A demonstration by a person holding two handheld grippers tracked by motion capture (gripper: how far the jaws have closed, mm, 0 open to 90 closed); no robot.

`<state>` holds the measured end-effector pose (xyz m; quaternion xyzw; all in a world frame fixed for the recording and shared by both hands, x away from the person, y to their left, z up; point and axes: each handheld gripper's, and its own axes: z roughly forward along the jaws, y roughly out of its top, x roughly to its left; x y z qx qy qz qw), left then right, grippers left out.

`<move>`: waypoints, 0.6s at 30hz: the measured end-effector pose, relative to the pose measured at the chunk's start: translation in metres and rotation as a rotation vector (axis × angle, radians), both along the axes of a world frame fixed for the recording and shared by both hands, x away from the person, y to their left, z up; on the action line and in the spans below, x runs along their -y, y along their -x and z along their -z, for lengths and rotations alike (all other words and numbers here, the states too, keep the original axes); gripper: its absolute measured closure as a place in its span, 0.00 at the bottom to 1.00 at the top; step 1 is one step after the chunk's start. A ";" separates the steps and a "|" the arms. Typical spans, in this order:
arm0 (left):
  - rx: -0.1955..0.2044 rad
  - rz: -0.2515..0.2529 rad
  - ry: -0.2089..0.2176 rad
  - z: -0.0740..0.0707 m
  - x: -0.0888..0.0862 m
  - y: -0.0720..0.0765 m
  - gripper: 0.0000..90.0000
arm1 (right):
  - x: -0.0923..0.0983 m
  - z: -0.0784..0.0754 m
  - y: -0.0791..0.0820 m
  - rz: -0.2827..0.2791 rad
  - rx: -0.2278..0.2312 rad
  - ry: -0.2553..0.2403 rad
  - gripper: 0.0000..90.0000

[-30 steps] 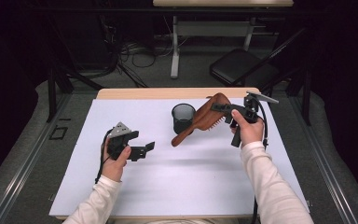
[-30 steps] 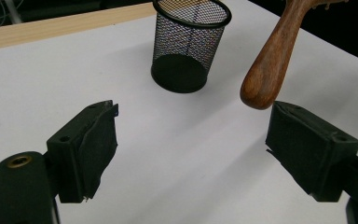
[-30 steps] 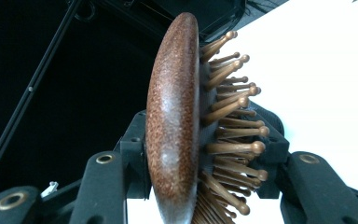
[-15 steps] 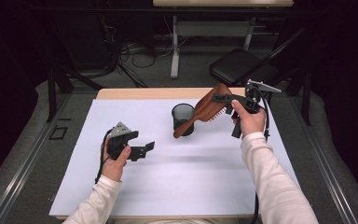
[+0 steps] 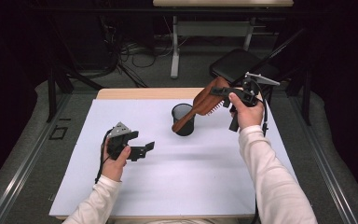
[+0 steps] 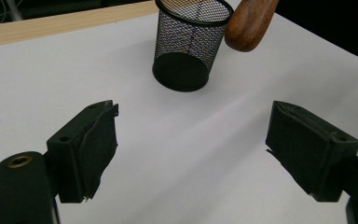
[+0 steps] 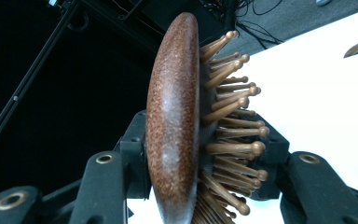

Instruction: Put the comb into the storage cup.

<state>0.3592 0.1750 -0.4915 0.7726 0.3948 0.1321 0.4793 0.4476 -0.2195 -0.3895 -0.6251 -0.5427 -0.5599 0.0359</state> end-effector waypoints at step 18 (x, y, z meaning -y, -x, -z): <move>-0.003 0.001 0.006 0.001 0.000 -0.001 0.18 | -0.009 -0.009 -0.016 0.054 0.009 0.010 0.56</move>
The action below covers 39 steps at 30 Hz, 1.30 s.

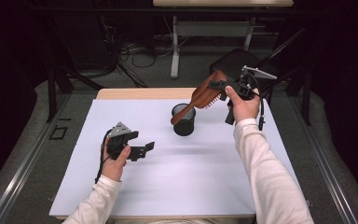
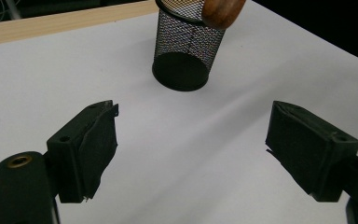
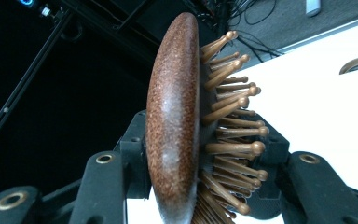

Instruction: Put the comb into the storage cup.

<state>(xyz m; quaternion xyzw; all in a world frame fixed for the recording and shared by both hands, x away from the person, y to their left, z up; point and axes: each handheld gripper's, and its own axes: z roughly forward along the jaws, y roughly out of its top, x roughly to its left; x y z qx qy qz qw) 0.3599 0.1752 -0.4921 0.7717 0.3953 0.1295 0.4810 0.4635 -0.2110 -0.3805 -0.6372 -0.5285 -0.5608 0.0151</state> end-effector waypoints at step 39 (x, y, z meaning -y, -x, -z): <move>-0.006 0.001 -0.008 0.001 0.000 -0.001 0.18 | -0.006 -0.022 -0.020 0.108 0.025 0.152 0.56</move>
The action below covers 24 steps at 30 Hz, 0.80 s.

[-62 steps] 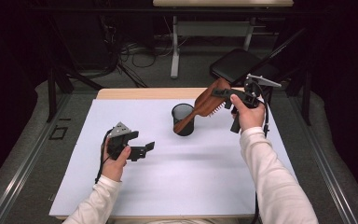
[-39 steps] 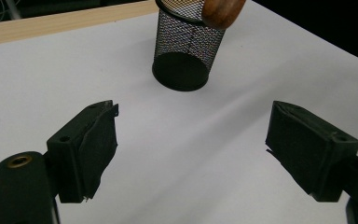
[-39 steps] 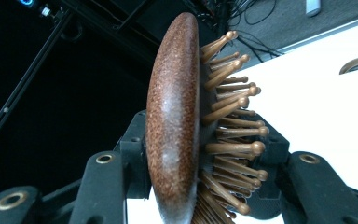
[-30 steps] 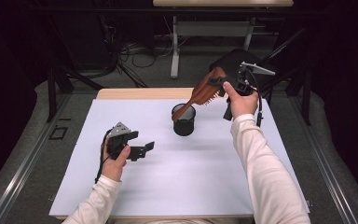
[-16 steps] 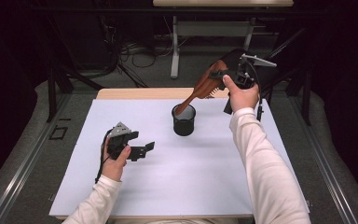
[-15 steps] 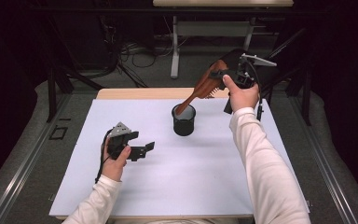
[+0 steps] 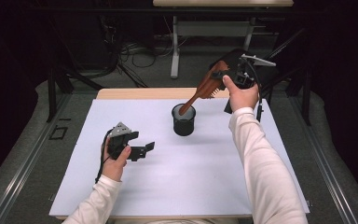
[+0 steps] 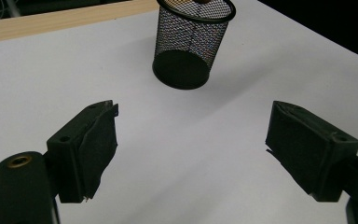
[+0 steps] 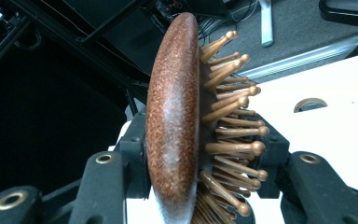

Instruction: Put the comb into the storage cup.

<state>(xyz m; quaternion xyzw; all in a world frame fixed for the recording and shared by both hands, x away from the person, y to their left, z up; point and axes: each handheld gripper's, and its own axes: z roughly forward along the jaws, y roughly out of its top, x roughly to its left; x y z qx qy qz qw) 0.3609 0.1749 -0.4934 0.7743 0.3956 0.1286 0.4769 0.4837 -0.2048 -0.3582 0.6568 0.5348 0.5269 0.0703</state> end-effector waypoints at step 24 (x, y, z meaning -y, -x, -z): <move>-0.003 -0.002 0.000 0.000 0.000 0.000 0.18 | -0.020 0.023 -0.006 -0.008 -0.014 0.073 0.55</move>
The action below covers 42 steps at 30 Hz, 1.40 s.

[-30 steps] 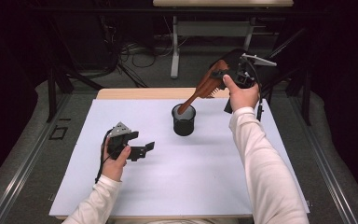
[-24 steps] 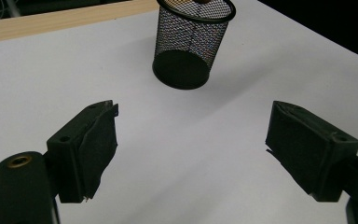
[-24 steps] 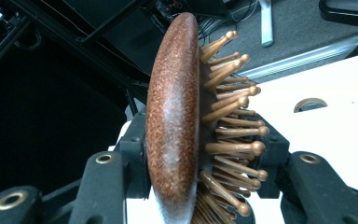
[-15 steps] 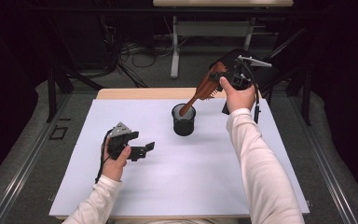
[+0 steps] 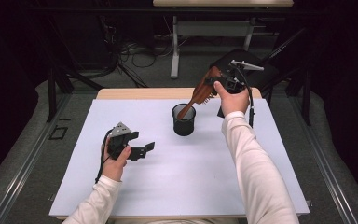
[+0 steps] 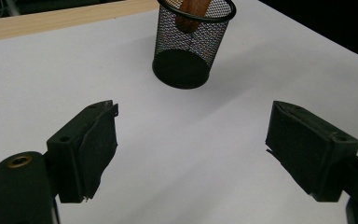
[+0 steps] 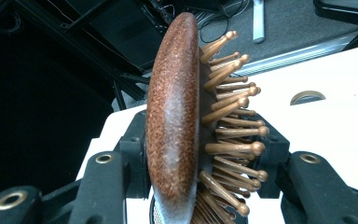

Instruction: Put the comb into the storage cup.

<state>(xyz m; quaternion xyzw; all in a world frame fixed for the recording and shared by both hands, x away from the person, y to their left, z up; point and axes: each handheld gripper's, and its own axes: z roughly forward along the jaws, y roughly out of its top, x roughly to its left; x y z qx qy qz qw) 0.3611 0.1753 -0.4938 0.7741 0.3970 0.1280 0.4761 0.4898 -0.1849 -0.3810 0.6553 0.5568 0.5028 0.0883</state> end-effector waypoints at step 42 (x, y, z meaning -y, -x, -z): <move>-0.002 0.000 0.004 0.001 -0.001 -0.001 0.18 | -0.021 0.035 -0.007 -0.006 -0.013 0.045 0.55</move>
